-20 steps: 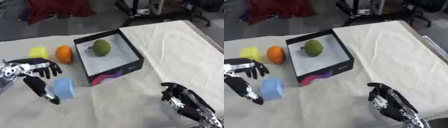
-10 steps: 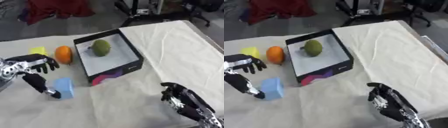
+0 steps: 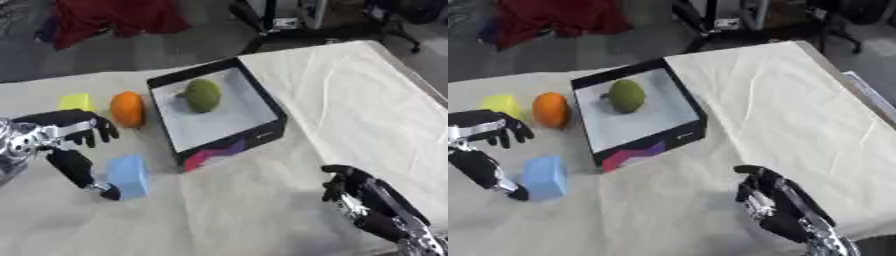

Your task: Pick up objects on the table and place them in the box.

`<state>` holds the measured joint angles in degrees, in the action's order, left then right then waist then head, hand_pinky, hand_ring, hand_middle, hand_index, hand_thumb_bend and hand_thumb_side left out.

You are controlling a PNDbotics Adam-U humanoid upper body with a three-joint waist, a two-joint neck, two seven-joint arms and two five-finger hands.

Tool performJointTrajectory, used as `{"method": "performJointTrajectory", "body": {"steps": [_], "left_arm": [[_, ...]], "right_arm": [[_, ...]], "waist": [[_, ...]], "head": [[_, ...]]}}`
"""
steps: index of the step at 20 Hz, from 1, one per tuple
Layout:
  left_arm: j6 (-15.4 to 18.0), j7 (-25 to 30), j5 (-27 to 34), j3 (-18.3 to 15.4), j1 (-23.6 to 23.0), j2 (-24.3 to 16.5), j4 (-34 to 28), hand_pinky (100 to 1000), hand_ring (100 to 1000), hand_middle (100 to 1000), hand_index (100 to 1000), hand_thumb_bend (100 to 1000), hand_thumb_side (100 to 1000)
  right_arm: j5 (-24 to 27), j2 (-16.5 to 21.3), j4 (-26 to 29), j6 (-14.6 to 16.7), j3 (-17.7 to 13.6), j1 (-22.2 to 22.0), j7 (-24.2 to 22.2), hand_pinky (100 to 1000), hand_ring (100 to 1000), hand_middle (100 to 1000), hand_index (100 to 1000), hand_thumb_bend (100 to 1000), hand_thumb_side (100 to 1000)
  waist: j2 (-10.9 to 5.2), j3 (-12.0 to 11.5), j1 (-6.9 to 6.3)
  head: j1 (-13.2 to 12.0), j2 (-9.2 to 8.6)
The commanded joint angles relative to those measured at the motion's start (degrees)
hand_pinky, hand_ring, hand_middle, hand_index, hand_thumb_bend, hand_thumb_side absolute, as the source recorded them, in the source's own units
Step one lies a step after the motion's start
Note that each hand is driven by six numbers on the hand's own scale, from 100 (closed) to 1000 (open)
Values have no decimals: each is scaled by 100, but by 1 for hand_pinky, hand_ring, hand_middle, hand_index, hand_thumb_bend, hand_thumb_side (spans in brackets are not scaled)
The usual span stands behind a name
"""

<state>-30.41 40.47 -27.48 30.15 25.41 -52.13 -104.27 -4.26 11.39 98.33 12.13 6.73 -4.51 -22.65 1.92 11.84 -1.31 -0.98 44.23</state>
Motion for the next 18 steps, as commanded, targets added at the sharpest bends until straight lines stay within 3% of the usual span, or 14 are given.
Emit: {"method": "performJointTrajectory", "body": {"steps": [1, 18], "left_arm": [[-1109, 1143, -72, -17, 84, -23, 54, 730, 688, 713, 844, 814, 336], [-1031, 515, -185, 129, 60, 438, 617, 672, 619, 640, 796, 716, 318]], "right_arm": [[9, 81, 81, 6, -20, 52, 4, 823, 547, 486, 822, 100, 470], [27, 78, 86, 7, -13, 57, -1, 823, 547, 486, 822, 100, 470]], "waist": [[4, 4, -33], [-12, -1, -5]], "head": [[-21, -11], [-24, -11]]}}
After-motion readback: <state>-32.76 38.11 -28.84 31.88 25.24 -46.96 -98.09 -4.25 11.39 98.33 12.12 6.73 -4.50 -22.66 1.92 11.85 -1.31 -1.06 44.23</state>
